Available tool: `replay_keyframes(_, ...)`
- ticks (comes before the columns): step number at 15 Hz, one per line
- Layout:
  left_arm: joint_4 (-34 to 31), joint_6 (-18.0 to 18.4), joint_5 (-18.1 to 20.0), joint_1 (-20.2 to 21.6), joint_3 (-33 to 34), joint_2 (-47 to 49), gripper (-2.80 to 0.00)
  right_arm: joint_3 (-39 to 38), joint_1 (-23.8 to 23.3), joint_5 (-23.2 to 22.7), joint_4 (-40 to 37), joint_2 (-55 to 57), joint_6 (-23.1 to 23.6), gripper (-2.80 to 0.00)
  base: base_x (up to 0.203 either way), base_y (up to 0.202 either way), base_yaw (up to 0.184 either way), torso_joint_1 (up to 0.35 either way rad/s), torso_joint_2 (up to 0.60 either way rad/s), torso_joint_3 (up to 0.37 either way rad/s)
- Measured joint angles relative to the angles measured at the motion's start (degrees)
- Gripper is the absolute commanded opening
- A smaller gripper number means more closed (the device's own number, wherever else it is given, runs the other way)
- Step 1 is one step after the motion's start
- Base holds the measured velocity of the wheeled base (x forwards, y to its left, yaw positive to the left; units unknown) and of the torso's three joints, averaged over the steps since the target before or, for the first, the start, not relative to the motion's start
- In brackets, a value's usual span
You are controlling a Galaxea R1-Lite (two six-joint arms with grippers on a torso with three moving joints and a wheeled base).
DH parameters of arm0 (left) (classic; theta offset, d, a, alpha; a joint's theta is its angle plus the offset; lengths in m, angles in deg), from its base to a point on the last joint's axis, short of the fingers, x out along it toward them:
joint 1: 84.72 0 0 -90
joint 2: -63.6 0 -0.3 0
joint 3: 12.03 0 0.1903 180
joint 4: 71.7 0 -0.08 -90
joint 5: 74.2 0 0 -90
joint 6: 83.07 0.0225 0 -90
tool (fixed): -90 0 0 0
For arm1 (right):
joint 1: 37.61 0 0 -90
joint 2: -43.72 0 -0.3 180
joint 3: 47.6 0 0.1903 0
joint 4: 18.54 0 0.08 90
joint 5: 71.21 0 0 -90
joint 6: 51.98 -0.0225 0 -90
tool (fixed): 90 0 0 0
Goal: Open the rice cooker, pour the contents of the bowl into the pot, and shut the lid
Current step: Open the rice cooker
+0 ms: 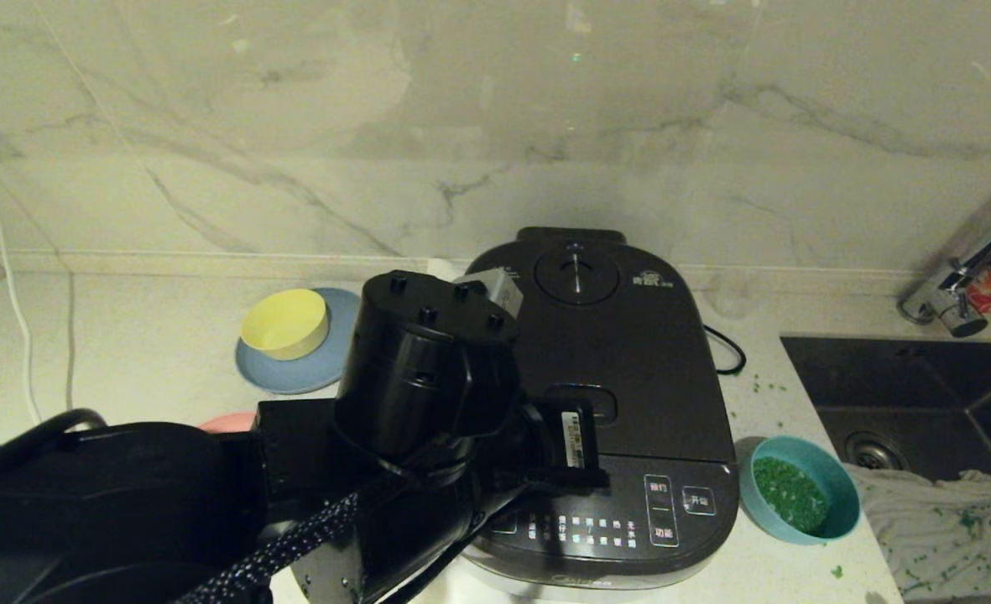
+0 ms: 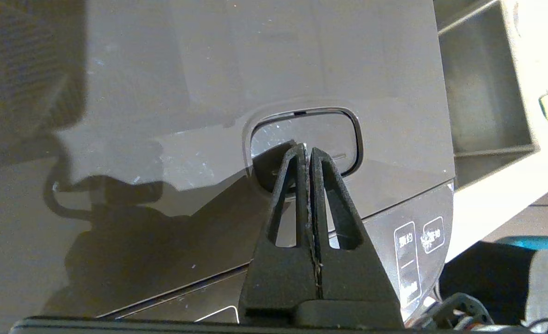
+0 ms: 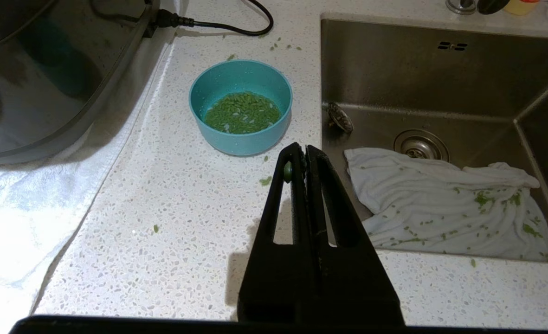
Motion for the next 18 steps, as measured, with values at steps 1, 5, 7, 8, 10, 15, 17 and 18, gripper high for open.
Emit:
replay_keyframes(1,0.1,0.1,-1.1,-0.1,-0.1,0.3,-2.8,0.0,0.0,0.0,0.0,0.0,0.0,-2.8,0.0,0.0,0.0,0.0,0.0,0.0)
replay_keyframes(5,3.1,0.4,-3.3,0.5,-1.3,1.0,-2.8,0.0,0.0,0.0,0.0,0.0,0.0,-2.8,0.0,0.0,0.0,0.0,0.0,0.0)
replay_keyframes(7,3.3,0.4,-3.1,0.7,-1.8,0.4,-2.8,0.0,0.0,0.0,0.0,0.0,0.0,-2.8,0.0,0.0,0.0,0.0,0.0,0.0)
replay_keyframes(8,3.3,0.4,-3.0,0.7,-1.9,-0.4,-2.8,0.0,0.0,0.0,0.0,0.0,0.0,-2.8,0.0,0.0,0.0,0.0,0.0,0.0)
replay_keyframes(10,3.3,0.4,-2.9,0.7,-2.4,-2.9,-2.8,0.0,0.0,0.0,0.0,0.0,0.0,-2.8,0.0,0.0,0.0,0.0,0.0,0.0)
replay_keyframes(15,3.0,1.2,-2.8,0.5,-4.6,-11.0,-2.8,0.0,0.0,0.0,0.1,0.0,0.0,-2.8,0.0,0.0,0.0,0.0,0.0,0.0)
replay_keyframes(17,3.1,2.8,-2.8,0.5,-5.0,-14.7,-2.8,0.0,0.0,0.0,0.0,0.0,0.0,-2.8,0.0,0.0,0.0,0.0,0.0,0.0)
replay_keyframes(18,3.1,3.8,-2.8,0.5,-5.1,-16.7,-2.8,0.0,0.0,0.0,0.0,0.0,0.0,-2.8,0.0,0.0,0.0,0.0,0.0,0.0)
